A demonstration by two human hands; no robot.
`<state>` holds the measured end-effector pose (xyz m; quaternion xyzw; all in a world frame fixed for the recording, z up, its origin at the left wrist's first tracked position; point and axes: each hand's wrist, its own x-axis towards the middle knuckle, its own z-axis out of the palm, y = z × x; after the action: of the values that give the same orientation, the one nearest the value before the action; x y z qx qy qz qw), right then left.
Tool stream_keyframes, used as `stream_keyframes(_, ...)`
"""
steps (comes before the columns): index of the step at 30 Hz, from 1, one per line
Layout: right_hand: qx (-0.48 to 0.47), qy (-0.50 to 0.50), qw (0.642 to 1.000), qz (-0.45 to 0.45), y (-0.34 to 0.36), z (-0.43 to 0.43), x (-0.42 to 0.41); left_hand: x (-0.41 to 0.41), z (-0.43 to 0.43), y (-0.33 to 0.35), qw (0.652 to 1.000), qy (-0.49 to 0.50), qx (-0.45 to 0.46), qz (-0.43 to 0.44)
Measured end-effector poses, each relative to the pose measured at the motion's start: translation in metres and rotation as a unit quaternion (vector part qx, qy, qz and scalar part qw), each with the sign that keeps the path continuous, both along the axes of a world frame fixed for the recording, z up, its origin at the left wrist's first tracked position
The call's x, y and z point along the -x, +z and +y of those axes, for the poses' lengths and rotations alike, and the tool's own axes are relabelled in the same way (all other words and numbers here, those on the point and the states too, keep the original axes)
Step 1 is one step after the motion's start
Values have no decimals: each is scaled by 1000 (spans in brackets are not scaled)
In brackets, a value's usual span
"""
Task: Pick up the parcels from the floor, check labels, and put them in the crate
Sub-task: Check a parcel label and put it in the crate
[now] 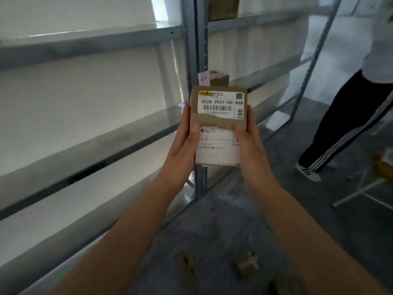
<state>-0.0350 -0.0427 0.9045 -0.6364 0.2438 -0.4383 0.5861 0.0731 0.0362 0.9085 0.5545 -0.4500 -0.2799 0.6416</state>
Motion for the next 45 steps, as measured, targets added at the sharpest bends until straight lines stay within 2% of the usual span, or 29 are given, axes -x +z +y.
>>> stream_keyframes(10,40,162,986,28,13,89,-32,0,123,8,979,203,-1,1)
stream_keyframes(18,48,303,952,2,32,182,-81,-17,232,27,944,330,12,-20)
stream_keyframes(28,67,429,901,-12,44,350,-153,-58,404,34,901,429,46,-39)
stream_keyframes(35,68,474,878,-19,38,465,-202,-92,519,30,879,472,44,-56)
stream_keyframes(40,50,527,848,-25,28,543,-236,-120,598,16,842,536,62,-21)
stream_keyframes(45,41,592,804,-37,16,613,-277,-137,664,6,796,600,79,-9)
